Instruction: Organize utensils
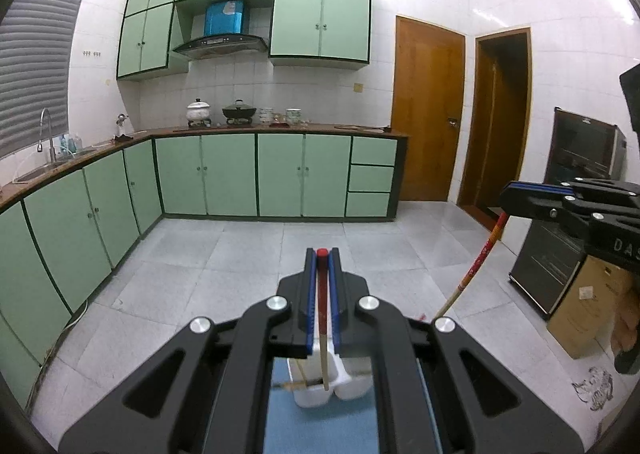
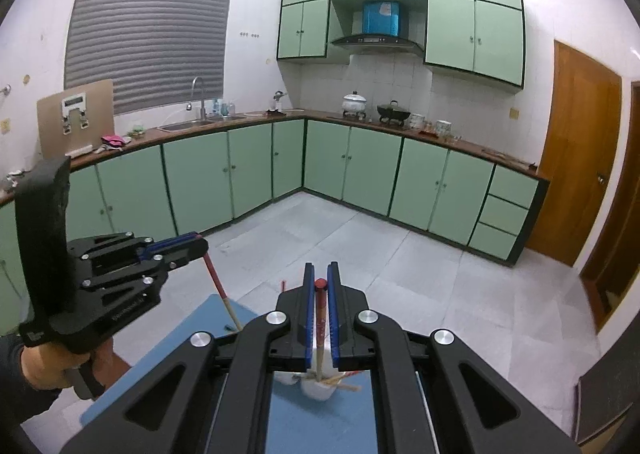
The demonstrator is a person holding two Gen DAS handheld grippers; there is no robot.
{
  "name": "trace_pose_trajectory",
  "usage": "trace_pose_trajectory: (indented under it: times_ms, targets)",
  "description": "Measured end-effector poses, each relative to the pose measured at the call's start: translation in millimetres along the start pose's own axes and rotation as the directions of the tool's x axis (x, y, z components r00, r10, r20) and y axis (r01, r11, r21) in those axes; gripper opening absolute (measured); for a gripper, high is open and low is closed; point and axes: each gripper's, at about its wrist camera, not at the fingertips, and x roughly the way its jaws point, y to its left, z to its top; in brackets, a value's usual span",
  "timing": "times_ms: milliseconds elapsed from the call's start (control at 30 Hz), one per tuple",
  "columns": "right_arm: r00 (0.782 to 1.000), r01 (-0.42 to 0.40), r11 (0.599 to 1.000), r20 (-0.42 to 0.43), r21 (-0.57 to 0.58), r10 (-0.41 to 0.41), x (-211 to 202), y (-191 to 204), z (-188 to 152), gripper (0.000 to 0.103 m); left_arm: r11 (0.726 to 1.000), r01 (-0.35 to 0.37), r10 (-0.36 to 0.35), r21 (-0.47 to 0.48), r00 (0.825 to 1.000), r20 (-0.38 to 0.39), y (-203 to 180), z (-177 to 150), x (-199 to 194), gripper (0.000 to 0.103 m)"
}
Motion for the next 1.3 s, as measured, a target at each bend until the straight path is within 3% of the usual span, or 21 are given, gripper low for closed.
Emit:
trace_pose_trajectory:
  times_ms: [200, 467, 533, 567, 633, 833, 967, 1033, 1133, 1300]
  targets:
    - [0.999, 0.016, 0.999, -0.048, 0.044, -0.014, 65, -15, -19, 0.006, 1.000, -0.016, 0.016, 0.005, 1.000, -0.020, 0, -12, 47, 0.005]
    - [0.983, 0.006, 0.992, -0.181, 0.126, 0.017, 148, -31, -85, 0.007, 1.000, -0.017, 0.015, -0.016, 0.991, -0.136, 11, -69, 110, 0.006]
    - [0.982, 0.009, 0.990, -0.190, 0.143, 0.018, 152, -35, -94, 0.017, 1.000, -0.015, 0.012, -0.020, 0.989, -0.146, 14, -77, 113, 0.006]
    - [0.982, 0.008, 0.989, -0.186, 0.149, 0.020, 151, -36, -96, 0.028, 1.000, -0.019, 0.016, -0.020, 0.989, -0.146, 16, -79, 112, 0.006]
    - [0.984, 0.004, 0.986, -0.174, 0.166, 0.025, 148, -41, -97, 0.030, 0.999, -0.023, 0.019, -0.028, 0.990, -0.143, 21, -79, 108, 0.007]
    - [0.994, -0.023, 0.978, -0.104, 0.206, 0.045, 113, -49, -81, 0.032, 0.998, -0.047, 0.043, -0.034, 0.993, -0.108, 31, -60, 76, 0.031]
    - [0.997, -0.042, 0.977, -0.048, 0.210, 0.053, 78, -47, -68, 0.041, 0.998, -0.062, 0.060, -0.016, 0.995, -0.077, 31, -46, 41, 0.048]
    - [0.998, -0.054, 0.976, -0.020, 0.210, 0.059, 56, -41, -65, 0.046, 0.997, -0.081, 0.080, -0.007, 0.995, -0.058, 30, -43, 15, 0.067]
    - [0.998, -0.032, 0.982, 0.059, 0.187, 0.022, 4, -25, -73, 0.065, 0.992, -0.128, 0.127, 0.000, 0.991, -0.031, 28, -50, -31, 0.086]
    - [0.980, 0.042, 0.988, 0.187, 0.147, -0.070, -87, 19, -114, 0.098, 0.982, -0.189, 0.190, 0.020, 0.982, -0.013, 22, -77, -106, 0.096]
